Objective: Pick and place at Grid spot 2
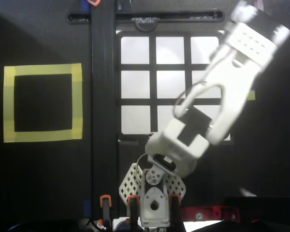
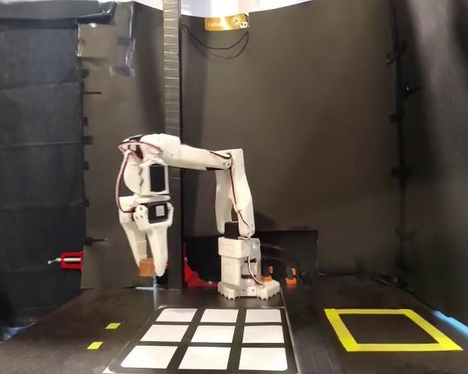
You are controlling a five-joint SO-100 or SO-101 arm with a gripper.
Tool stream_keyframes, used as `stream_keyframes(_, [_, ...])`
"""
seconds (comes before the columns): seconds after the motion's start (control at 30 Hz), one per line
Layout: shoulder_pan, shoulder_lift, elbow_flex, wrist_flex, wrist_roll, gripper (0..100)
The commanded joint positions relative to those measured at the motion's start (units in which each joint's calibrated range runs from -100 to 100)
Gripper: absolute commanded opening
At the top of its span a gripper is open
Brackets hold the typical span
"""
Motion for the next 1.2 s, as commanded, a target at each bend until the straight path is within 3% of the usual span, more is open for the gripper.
stream_keyframes(0.0, [-5.46,-4.26,-1.41,1.51,-6.89,11])
stream_keyframes(0.3, [-20.38,-8.38,-1.23,5.41,-22.95,11])
stream_keyframes(0.53, [-24.07,-8.38,-1.05,3.34,-34.63,11])
stream_keyframes(0.77, [-23.9,-7.6,-0.86,1.18,-35.02,11])
stream_keyframes(1.17, [-24.82,12.31,-0.4,-10.69,-34.87,11])
